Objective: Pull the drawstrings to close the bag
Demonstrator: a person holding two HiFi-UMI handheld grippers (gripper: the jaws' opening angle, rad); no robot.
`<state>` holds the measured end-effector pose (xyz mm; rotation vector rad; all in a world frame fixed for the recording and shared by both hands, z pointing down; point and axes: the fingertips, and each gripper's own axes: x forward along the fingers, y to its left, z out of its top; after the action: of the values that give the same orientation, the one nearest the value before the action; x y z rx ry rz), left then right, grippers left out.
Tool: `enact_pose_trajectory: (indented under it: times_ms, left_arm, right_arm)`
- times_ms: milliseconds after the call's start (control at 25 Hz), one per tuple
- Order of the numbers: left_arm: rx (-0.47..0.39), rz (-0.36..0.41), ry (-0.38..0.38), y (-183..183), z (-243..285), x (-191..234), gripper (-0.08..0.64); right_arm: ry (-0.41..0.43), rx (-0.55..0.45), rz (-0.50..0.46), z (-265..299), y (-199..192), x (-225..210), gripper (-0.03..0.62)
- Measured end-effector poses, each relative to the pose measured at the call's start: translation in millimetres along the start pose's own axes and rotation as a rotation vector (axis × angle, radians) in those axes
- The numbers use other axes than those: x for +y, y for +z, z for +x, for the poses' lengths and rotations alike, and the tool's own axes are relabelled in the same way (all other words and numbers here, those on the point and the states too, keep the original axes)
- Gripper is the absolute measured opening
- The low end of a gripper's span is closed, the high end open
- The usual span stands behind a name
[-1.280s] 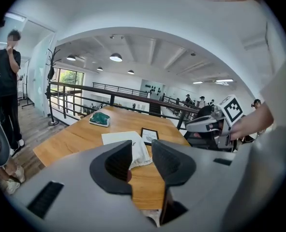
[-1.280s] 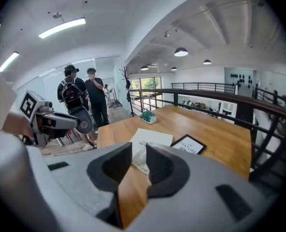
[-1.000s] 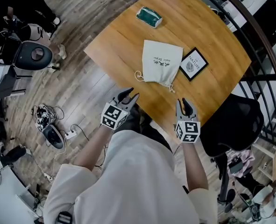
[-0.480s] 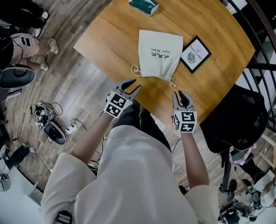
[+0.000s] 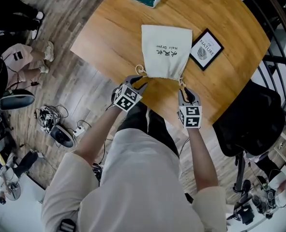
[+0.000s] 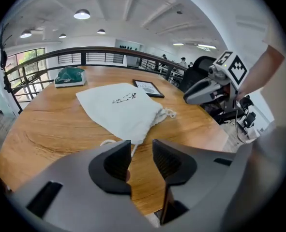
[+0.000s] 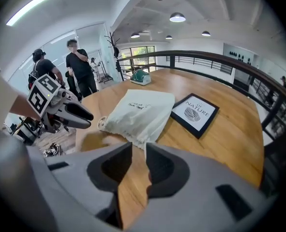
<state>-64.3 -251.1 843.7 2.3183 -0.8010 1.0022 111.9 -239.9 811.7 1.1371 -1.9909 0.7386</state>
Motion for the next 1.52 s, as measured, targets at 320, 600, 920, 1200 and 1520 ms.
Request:
enact_pose_trajectory:
  times_ms: [320,600,920,1200,1520]
  left_arm:
    - [0.152,0.100,-0.047,-24,37,7,0.133]
    - [0.177,0.149,-0.035,-23,47,9,0.133]
    - [0.222,0.159,-0.017,-24,56,12,0.118]
    - [0.262,0.215,0.076,-23,58,17,0.052]
    - [0.213,0.215,0.125,-21,56,16,-0.008]
  right_arm:
    - [-0.038,0.062,0.021,36,-17,-7,0.077]
    - [-0.074,0.086,0.030,61,-23,-12,0.077]
    - [-0.095,0.125,0.039,84,-27,-15,0.077]
    - [-0.132,0.128,0.066,92,-29,-19,0.076]
    - [-0.133,0.096,0.058,84,-21,-19,0.046]
